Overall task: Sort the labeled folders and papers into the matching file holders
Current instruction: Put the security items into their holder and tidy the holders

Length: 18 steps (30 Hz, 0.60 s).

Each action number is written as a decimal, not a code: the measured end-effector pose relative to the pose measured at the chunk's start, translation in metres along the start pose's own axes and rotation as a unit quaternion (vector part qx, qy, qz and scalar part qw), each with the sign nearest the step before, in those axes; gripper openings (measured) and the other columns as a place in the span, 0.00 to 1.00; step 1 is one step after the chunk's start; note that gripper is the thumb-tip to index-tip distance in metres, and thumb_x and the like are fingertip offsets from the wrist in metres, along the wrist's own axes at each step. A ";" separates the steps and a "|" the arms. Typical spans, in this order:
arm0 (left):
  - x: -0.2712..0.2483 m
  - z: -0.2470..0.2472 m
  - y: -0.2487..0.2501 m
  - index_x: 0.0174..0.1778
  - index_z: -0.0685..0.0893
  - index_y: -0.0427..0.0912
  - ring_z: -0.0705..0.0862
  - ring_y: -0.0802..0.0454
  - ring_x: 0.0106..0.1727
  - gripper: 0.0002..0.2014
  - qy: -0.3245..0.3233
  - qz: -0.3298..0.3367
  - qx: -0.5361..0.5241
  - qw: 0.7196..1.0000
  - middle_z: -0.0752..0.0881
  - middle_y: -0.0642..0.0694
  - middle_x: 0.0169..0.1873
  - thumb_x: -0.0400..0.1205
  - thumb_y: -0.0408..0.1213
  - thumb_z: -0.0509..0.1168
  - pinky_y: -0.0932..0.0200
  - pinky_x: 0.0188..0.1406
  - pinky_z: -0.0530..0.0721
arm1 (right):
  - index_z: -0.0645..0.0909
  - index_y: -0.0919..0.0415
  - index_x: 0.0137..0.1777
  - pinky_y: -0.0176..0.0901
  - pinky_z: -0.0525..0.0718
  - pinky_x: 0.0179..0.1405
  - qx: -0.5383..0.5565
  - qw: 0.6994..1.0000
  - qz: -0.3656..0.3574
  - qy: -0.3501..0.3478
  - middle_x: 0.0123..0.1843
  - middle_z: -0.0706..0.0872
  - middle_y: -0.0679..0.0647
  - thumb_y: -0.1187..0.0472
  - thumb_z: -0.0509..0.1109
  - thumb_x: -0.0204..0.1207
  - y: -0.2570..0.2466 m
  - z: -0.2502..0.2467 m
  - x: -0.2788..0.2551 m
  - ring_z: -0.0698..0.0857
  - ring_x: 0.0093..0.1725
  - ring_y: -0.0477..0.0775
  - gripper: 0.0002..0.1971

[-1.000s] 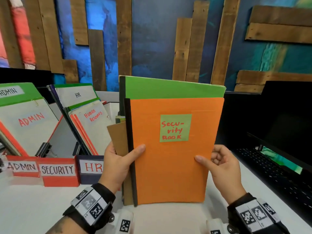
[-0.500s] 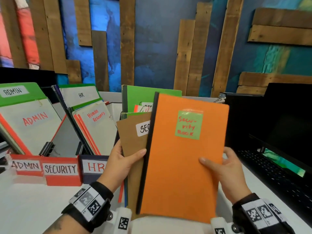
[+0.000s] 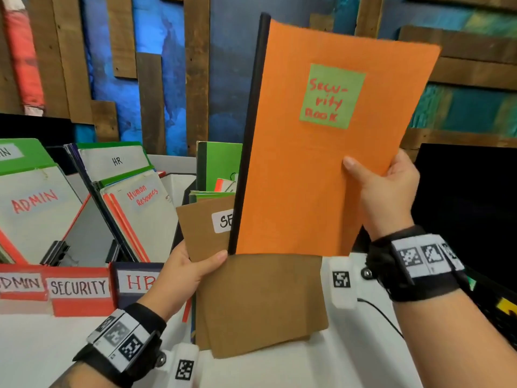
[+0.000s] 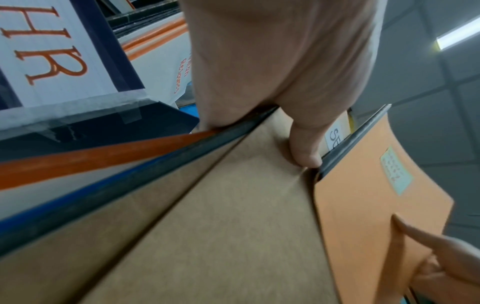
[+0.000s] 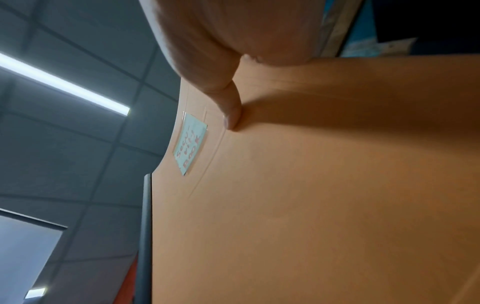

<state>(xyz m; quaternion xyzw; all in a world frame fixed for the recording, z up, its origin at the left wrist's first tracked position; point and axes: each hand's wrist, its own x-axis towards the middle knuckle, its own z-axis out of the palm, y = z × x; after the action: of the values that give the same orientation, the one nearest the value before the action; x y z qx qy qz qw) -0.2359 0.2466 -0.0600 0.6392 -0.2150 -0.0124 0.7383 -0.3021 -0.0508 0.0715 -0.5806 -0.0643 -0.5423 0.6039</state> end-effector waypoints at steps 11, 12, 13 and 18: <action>-0.003 0.000 0.007 0.68 0.81 0.55 0.92 0.50 0.57 0.23 -0.022 -0.027 -0.017 0.999 0.92 0.53 0.57 0.76 0.40 0.74 0.54 0.46 0.91 | 0.81 0.69 0.59 0.62 0.90 0.58 0.093 0.987 -0.129 0.027 0.56 0.91 0.66 0.73 0.82 0.65 -0.079 0.059 0.073 0.92 0.55 0.64 0.22; -0.004 0.000 0.008 0.68 0.82 0.54 0.92 0.50 0.56 0.22 -0.022 -0.027 -0.019 0.999 0.92 0.53 0.57 0.77 0.39 0.74 0.56 0.44 0.91 | 0.81 0.70 0.59 0.63 0.90 0.58 0.096 0.987 -0.127 0.019 0.56 0.91 0.67 0.73 0.82 0.65 -0.081 0.064 0.073 0.92 0.55 0.65 0.22; -0.005 0.000 0.008 0.68 0.82 0.54 0.92 0.50 0.56 0.22 -0.023 -0.026 -0.019 0.999 0.92 0.53 0.57 0.77 0.38 0.73 0.58 0.42 0.91 | 0.81 0.70 0.59 0.64 0.89 0.58 0.097 0.987 -0.126 0.011 0.57 0.91 0.67 0.73 0.82 0.64 -0.081 0.068 0.073 0.92 0.56 0.66 0.22; -0.008 0.002 0.010 0.68 0.82 0.53 0.92 0.52 0.54 0.20 -0.029 -0.025 -0.019 0.999 0.92 0.53 0.56 0.80 0.34 0.71 0.61 0.38 0.90 | 0.81 0.66 0.58 0.64 0.89 0.59 0.069 0.987 -0.135 -0.049 0.58 0.90 0.67 0.72 0.83 0.66 -0.088 0.083 0.070 0.91 0.57 0.65 0.22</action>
<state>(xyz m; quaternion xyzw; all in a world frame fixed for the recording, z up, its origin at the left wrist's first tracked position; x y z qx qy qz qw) -0.2460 0.2491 -0.0527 0.6293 -0.2199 -0.0536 0.7435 -0.2923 -0.0047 0.2031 -0.5492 -0.2086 -0.5842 0.5600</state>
